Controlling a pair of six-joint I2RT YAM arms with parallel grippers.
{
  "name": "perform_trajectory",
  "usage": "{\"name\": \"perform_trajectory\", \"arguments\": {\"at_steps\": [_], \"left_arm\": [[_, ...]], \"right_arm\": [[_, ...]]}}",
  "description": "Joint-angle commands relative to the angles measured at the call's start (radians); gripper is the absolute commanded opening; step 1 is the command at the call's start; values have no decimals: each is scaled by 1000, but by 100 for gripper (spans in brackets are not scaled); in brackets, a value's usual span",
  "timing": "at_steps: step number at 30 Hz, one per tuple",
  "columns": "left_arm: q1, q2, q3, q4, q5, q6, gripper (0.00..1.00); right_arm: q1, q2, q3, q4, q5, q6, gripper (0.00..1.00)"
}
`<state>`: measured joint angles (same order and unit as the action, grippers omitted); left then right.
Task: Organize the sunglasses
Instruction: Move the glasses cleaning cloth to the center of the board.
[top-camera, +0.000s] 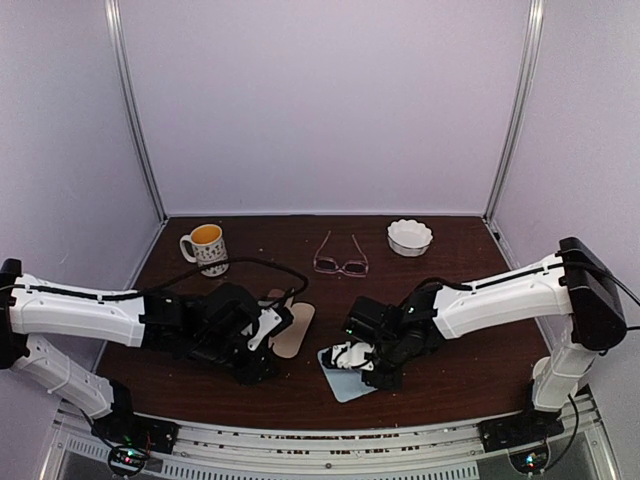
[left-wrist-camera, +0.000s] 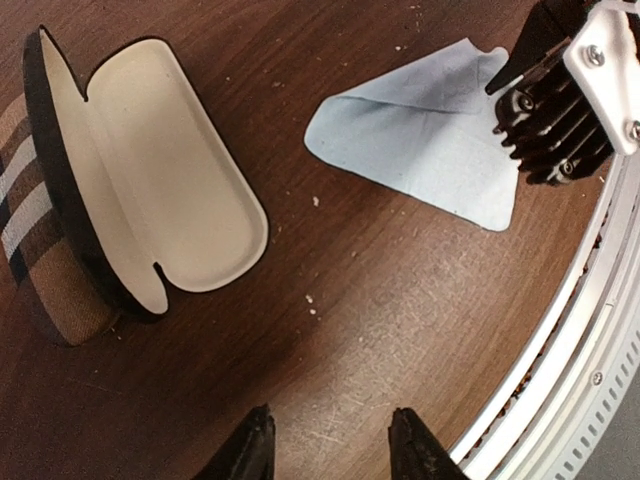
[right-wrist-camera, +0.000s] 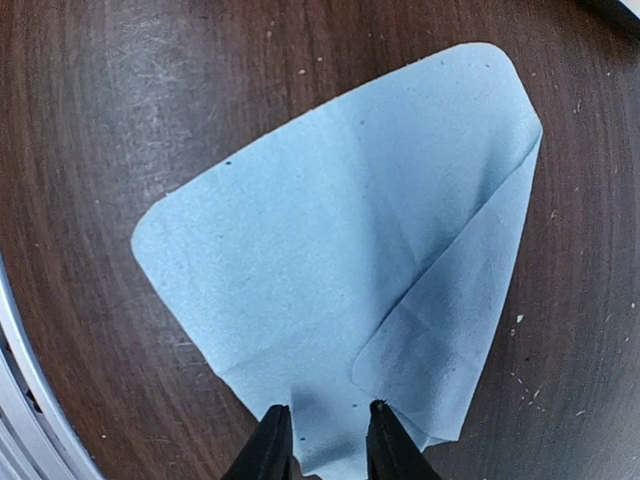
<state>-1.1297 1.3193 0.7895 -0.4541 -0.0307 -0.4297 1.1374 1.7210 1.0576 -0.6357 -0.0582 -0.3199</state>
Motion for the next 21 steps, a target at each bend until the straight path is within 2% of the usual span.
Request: {"name": "perform_trajectory", "arguments": {"at_steps": [1,8,14,18,21], "left_arm": [[8,-24,-26,50,-8,-23,42],[8,-29,-57,70,17,-46,42],[8,-41,-79,78,20,-62,41],[8,-40,-79,80,25,-66,41],[8,-39,-78,80,27,-67,41]], "right_arm": [[-1,25,24,41,57,-18,28],[-6,48,12,84,79,-16,25],[-18,75,10,111,76,-8,18],[-24,92,14,113,73,-1,6],[-28,97,12,113,74,4,1]]}}
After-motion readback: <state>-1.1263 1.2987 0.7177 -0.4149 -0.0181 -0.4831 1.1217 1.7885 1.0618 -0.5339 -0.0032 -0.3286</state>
